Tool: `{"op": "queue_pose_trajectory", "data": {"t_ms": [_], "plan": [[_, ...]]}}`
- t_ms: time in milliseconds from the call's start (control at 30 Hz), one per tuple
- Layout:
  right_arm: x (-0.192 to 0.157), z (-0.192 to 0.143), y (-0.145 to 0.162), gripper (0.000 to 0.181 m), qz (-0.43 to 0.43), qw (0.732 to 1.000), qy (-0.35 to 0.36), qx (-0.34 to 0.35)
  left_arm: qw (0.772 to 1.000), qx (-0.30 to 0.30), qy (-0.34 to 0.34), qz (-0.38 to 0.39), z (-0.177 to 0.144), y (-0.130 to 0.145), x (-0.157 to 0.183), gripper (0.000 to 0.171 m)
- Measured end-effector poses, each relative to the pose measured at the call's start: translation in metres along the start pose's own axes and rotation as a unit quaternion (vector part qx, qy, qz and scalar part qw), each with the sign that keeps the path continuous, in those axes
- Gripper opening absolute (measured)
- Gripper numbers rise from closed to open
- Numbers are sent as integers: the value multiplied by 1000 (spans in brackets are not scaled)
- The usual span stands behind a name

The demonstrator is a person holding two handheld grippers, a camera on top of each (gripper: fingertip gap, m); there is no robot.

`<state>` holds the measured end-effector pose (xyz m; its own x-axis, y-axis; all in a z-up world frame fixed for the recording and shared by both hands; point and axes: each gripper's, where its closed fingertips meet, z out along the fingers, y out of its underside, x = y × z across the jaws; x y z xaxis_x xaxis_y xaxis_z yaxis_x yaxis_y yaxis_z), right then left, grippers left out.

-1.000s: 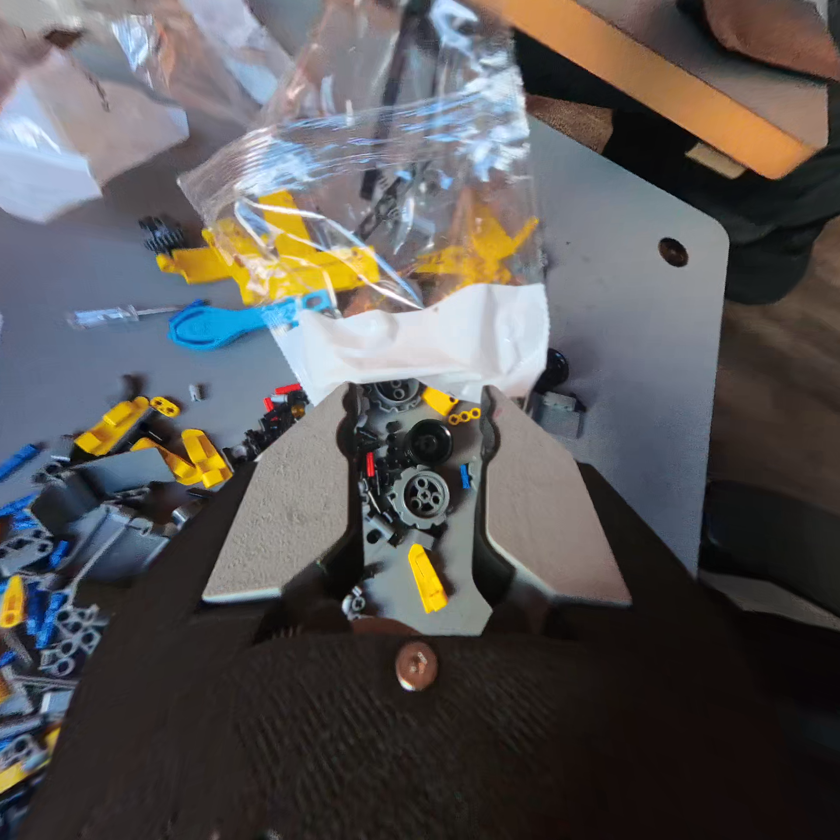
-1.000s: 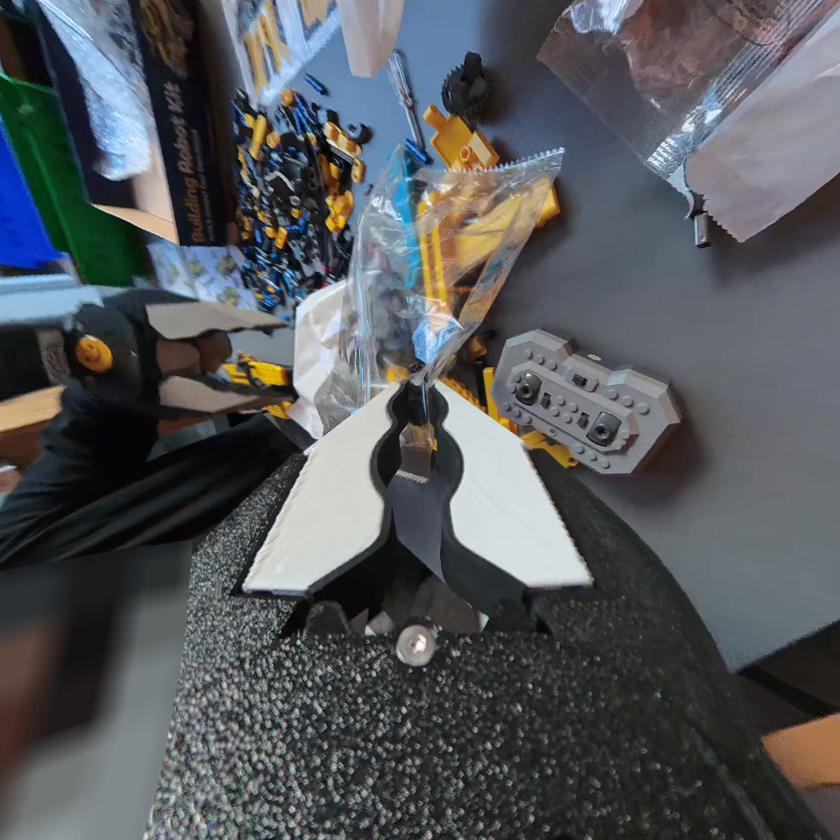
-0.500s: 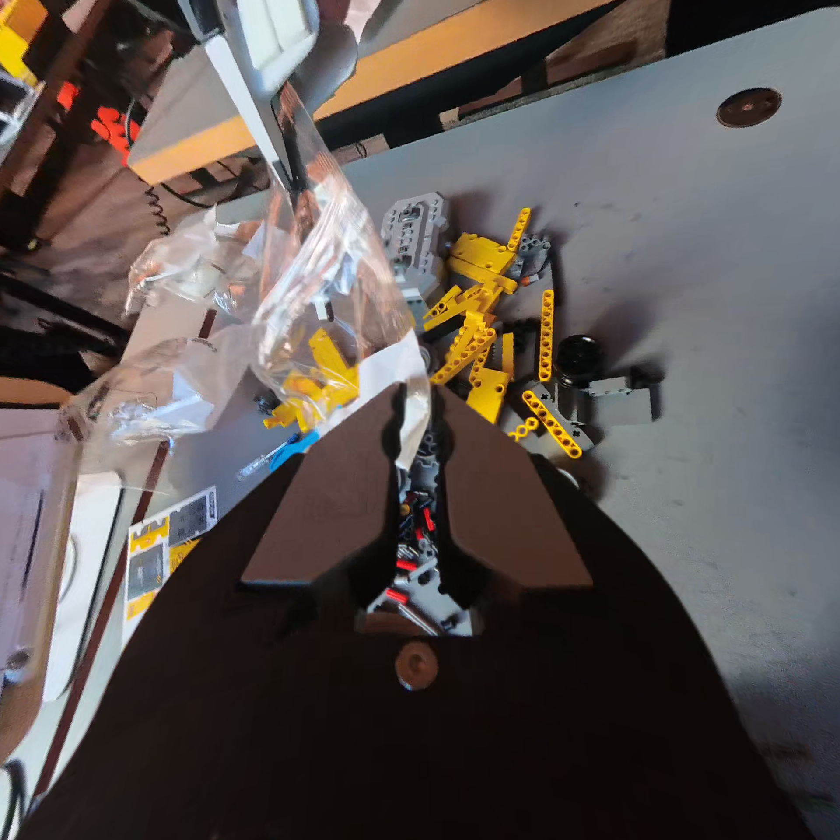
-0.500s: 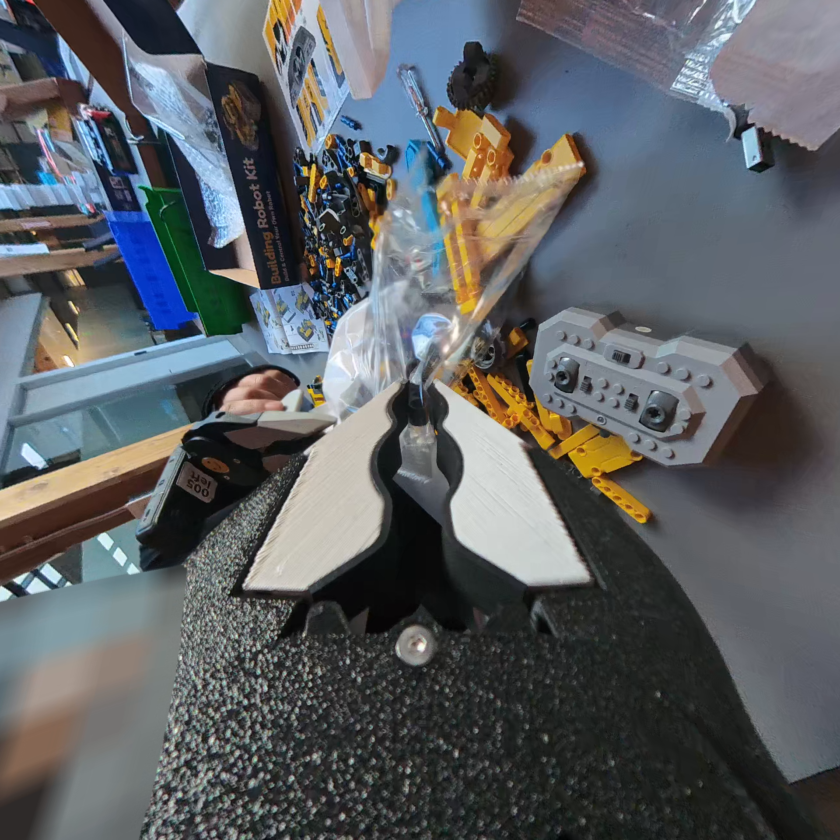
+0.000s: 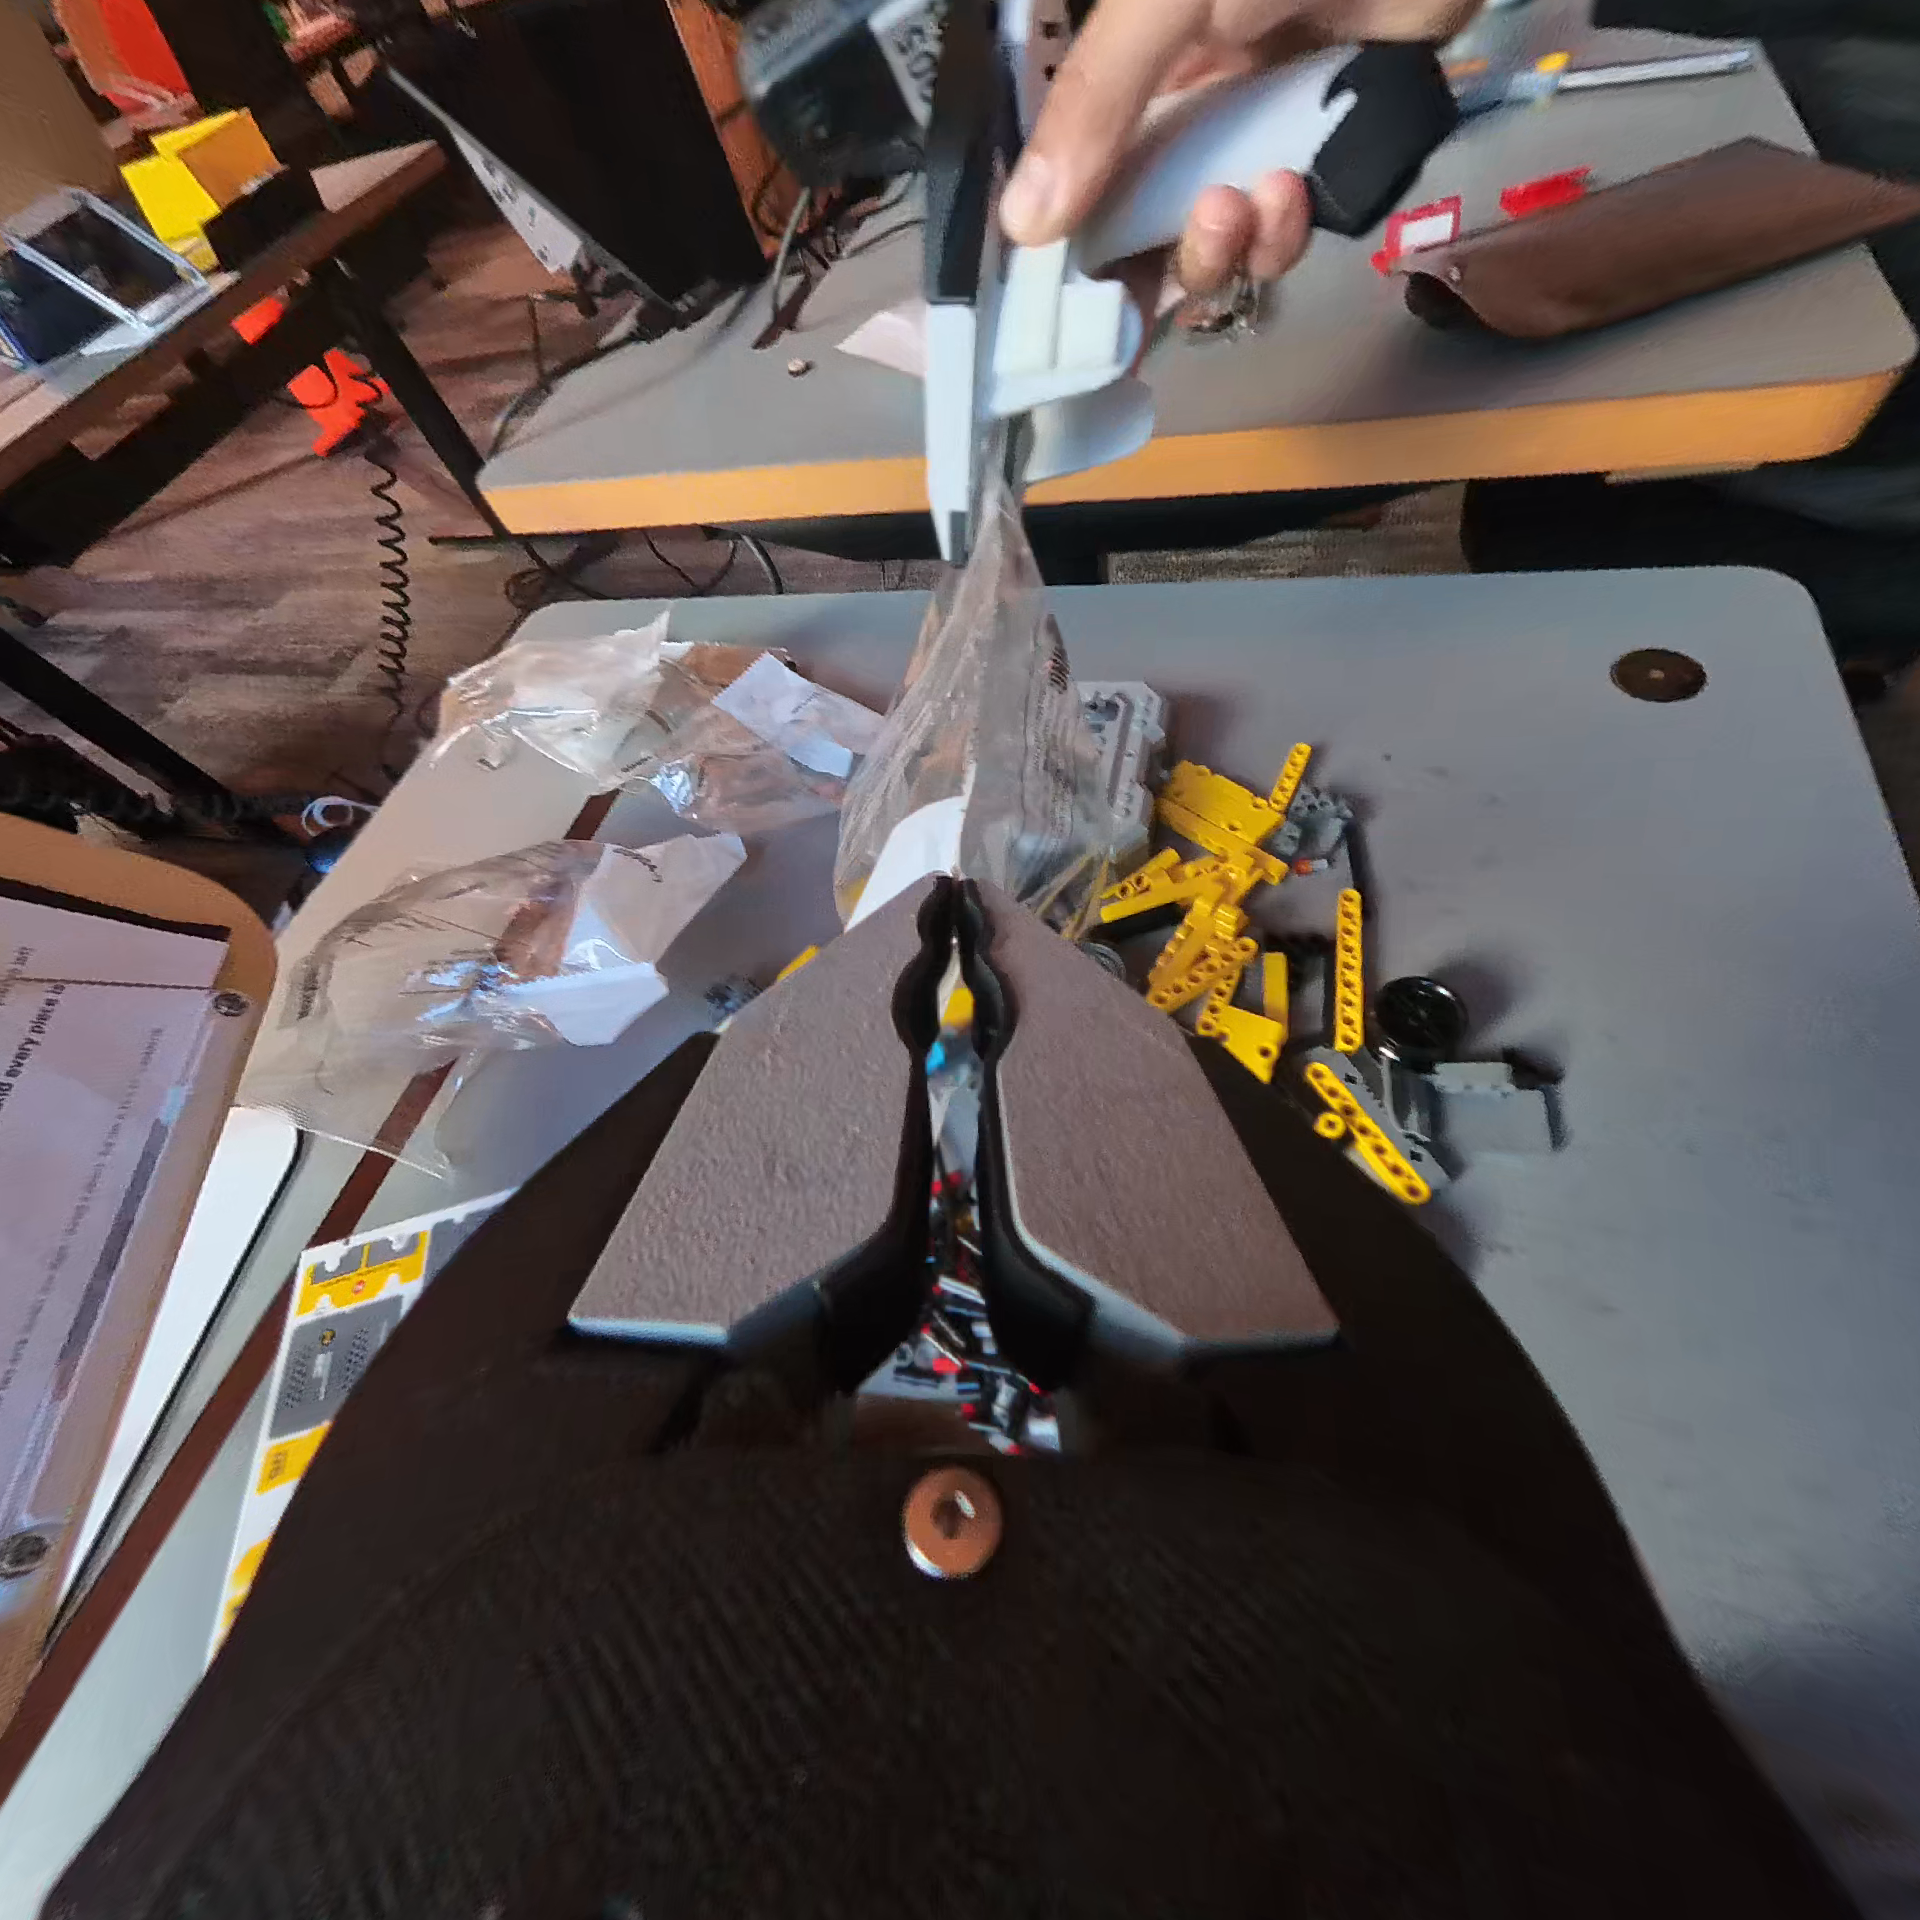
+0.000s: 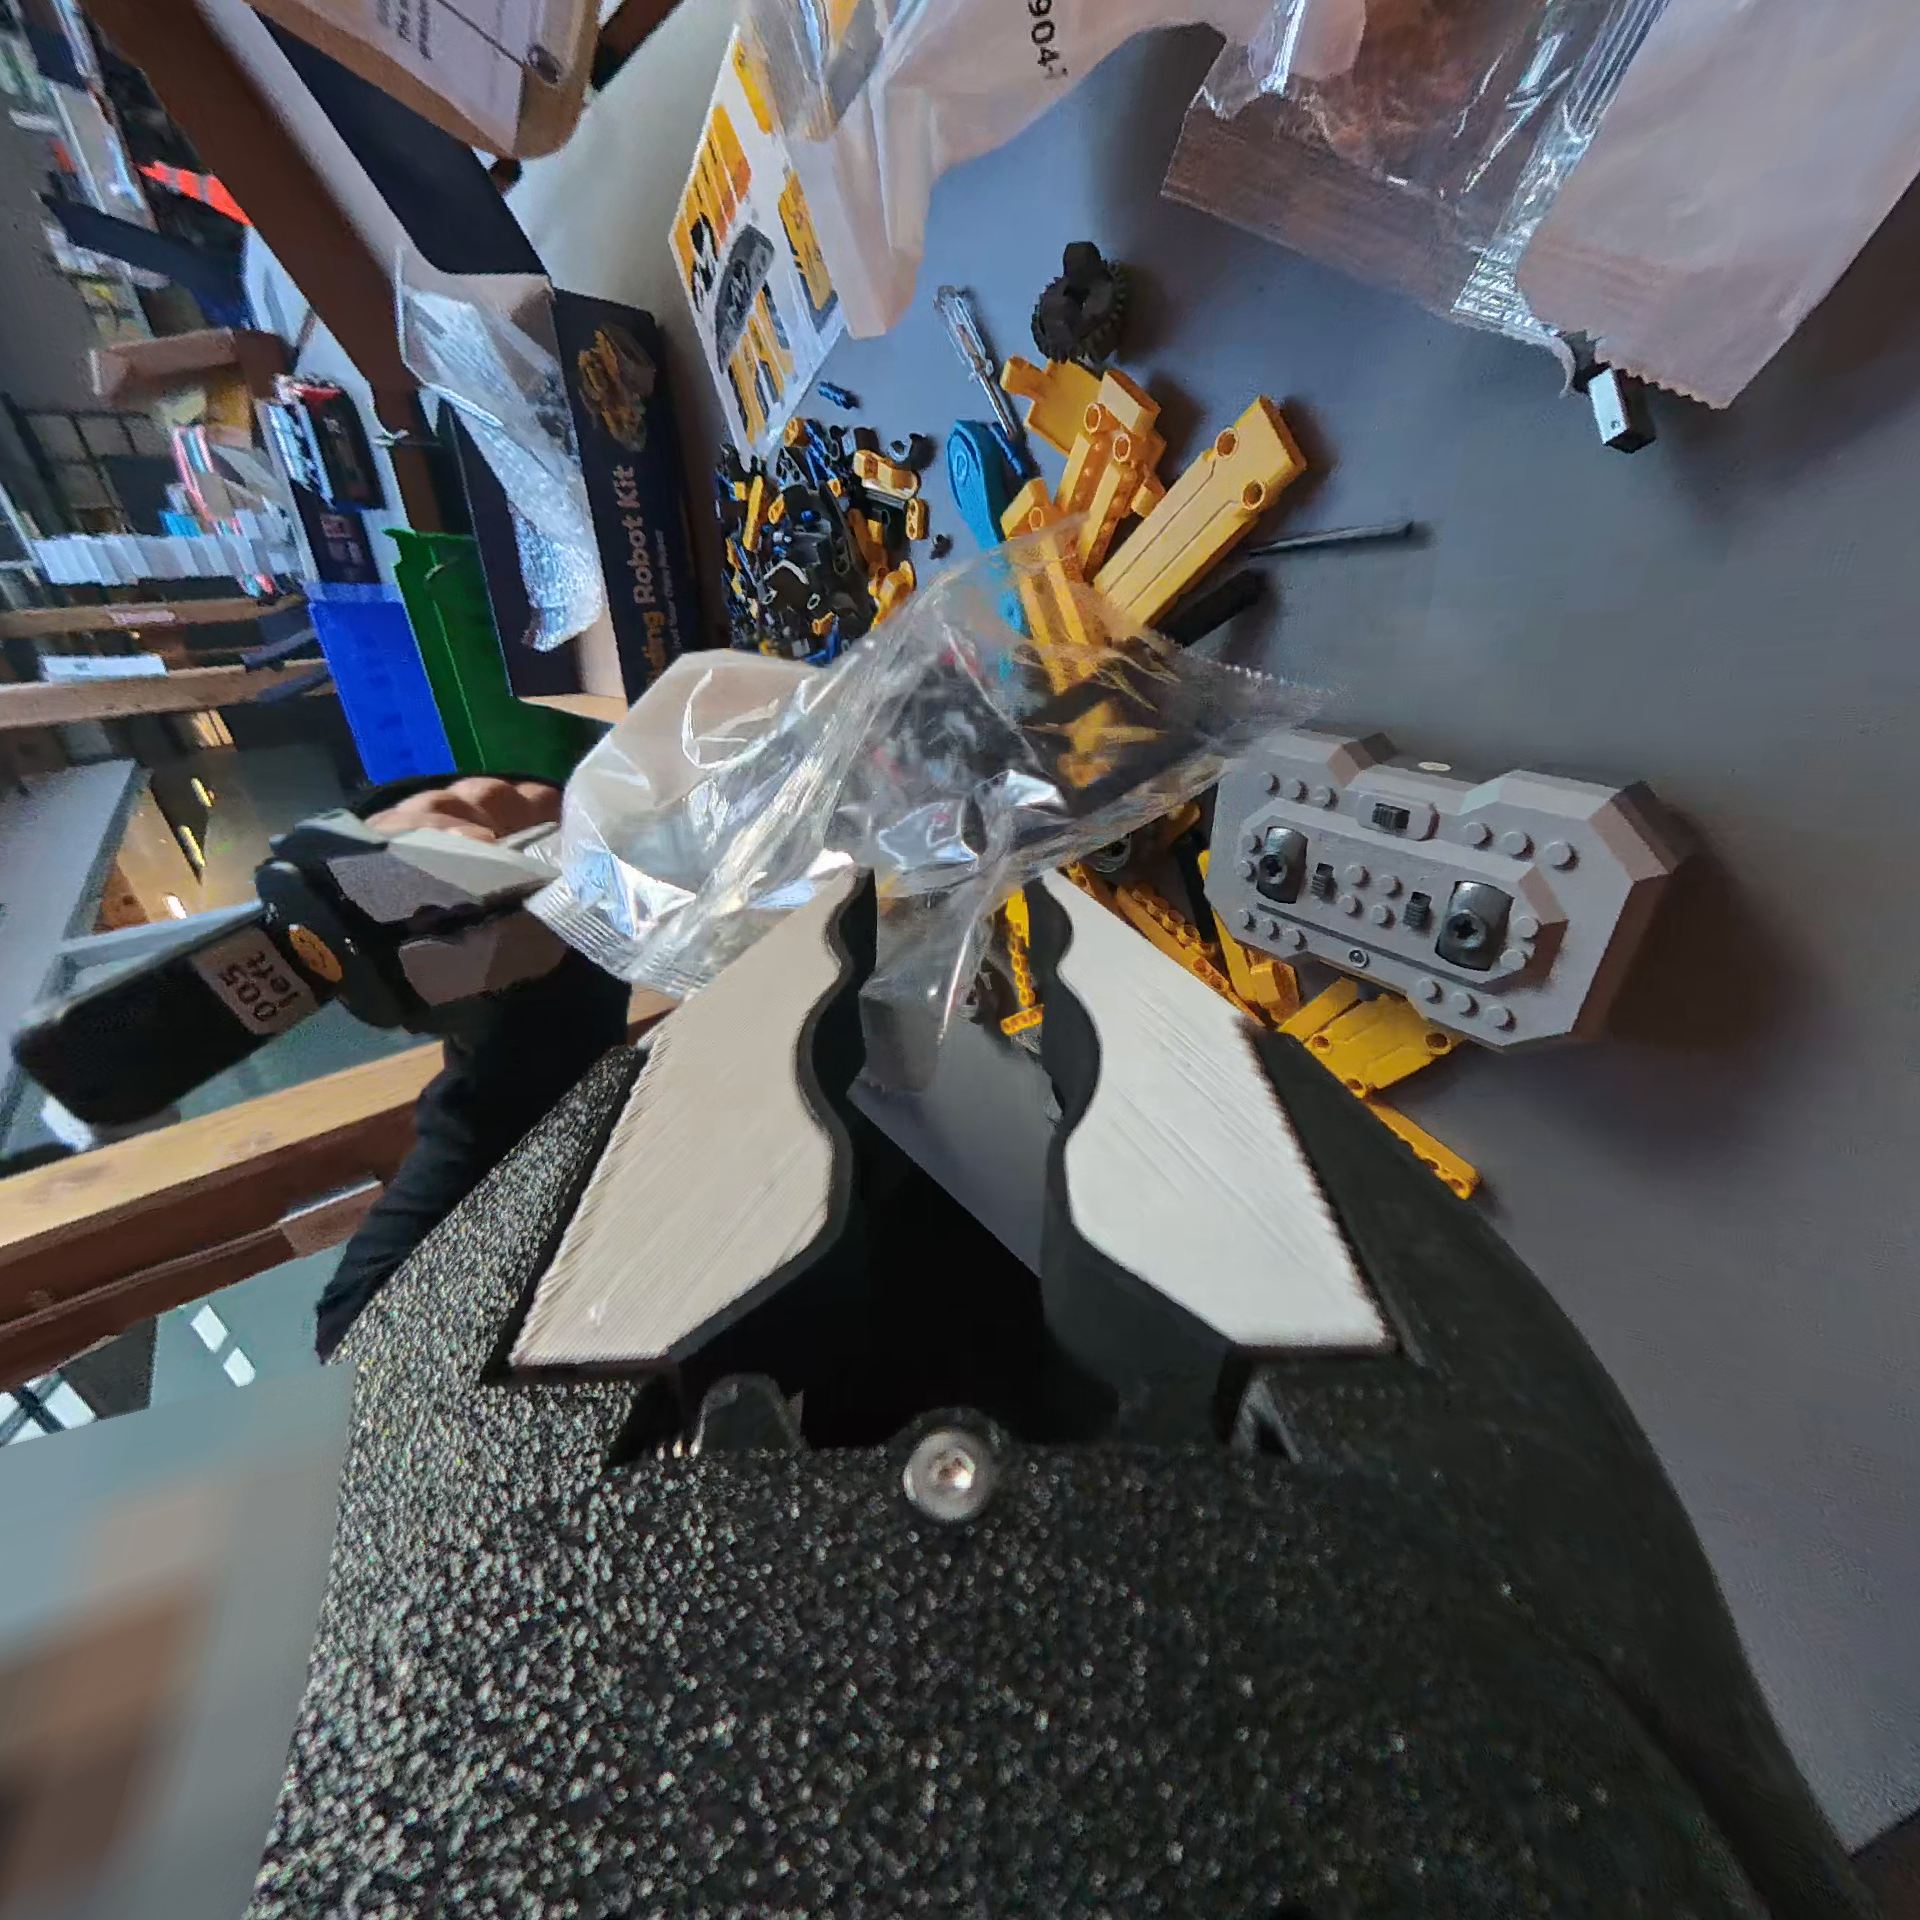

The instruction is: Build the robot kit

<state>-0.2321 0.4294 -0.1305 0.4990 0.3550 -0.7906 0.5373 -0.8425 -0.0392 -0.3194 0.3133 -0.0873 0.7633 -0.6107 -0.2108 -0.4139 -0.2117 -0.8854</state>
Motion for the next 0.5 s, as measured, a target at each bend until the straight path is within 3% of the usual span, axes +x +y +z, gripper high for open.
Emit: {"op": "queue_pose_trajectory", "data": {"t_ms": [167,500], "plan": [[-10,-12,4,35,-30,998,-35,39,999,34,-2,-15,-5,-10,-19,0],[-15,-25,37,41,-89,992,-65,57,999,40,4,-21,-31,-19,-30,0]]}}
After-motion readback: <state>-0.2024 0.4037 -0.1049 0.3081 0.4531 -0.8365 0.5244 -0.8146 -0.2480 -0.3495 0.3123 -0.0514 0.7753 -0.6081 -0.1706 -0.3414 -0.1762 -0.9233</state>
